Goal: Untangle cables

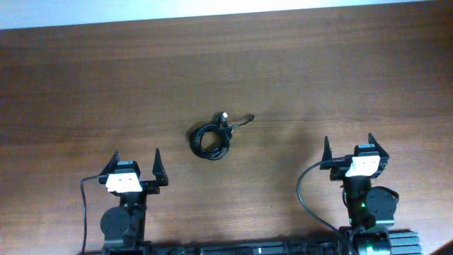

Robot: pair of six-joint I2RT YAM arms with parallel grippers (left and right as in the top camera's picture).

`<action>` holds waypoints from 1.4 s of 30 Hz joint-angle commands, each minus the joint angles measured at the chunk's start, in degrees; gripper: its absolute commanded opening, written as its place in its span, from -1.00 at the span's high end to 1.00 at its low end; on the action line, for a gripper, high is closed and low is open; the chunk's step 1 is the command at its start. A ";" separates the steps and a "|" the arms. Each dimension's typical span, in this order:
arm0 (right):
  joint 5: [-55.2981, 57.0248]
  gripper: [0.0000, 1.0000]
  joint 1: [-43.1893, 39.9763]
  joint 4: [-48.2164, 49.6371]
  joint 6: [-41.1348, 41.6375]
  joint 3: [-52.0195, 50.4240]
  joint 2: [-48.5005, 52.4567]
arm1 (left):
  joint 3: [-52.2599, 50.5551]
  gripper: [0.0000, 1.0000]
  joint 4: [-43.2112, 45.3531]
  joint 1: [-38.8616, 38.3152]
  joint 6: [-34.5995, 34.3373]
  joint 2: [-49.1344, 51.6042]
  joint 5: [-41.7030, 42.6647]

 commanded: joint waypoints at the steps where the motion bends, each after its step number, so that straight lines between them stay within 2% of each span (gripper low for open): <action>1: 0.48 -0.97 -0.33 -0.22 0.31 -0.42 -0.44 | -0.46 -0.97 0.13 0.26 1.14 -0.48 -0.20; 18: 0.48 -0.98 -0.33 -0.22 0.31 -0.42 -0.44 | -0.46 -0.97 0.37 0.26 1.33 -0.48 -0.15; 23: 0.48 -0.97 -0.33 -0.22 0.31 -0.42 -0.44 | -0.44 -0.98 1.14 0.26 1.33 -0.48 5.92; 34: 0.48 -0.97 -0.31 -0.22 0.31 -0.42 -0.44 | 2.05 -0.98 0.87 0.26 1.27 -0.48 6.27; 39: 0.48 -0.98 -0.31 -0.22 0.31 -0.42 -0.44 | 2.93 -0.97 -0.68 0.26 -3.13 -0.48 6.45; 42: 0.48 -0.97 -0.33 -0.22 0.31 -0.42 -0.44 | 6.23 -0.97 -5.07 0.26 -4.33 0.13 6.47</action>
